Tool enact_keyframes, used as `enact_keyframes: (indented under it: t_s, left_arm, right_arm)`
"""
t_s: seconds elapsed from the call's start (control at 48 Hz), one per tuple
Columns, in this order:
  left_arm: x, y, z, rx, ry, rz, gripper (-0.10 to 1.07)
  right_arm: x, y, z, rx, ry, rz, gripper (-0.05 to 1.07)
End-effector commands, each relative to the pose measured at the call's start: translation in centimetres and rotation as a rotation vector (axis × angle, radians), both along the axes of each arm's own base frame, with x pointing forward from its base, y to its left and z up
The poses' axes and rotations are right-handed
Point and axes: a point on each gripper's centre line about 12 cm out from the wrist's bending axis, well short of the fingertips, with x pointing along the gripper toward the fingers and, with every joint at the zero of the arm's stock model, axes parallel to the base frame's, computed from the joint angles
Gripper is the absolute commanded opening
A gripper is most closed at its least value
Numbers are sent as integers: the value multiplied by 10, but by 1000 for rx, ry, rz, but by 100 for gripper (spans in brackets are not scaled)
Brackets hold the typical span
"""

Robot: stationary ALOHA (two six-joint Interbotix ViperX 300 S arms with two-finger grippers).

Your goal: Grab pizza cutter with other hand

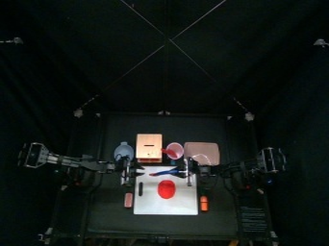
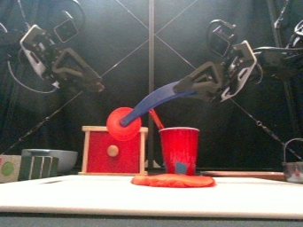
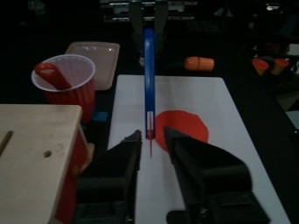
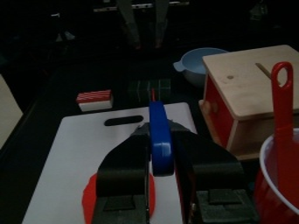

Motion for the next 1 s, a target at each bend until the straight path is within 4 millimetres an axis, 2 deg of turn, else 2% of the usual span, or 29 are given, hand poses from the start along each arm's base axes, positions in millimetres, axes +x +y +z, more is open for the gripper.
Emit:
enact_keyframes:
  t_s: [0.0,0.208,0.417,0.646,0.875,0.979]
  left_arm:
    - [16,-4,4,-16,-10,-2,78]
    - [41,-14,-12,-23,19,-17,77]
    - [60,-15,-31,-31,72,-1,77]
    - [68,-15,-43,-27,104,-2,78]
    - [67,-15,-45,-28,116,2,76]
    - [68,-16,-45,-27,118,-2,72]
  right_arm:
    - [11,2,9,-1,-37,8,39]
    - [27,4,4,0,-29,12,39]
    - [33,9,0,0,-20,28,39]
    - [36,12,0,-3,-17,38,39]
    - [38,15,0,-4,-17,47,39]
    - [37,16,-2,-3,-2,49,39]
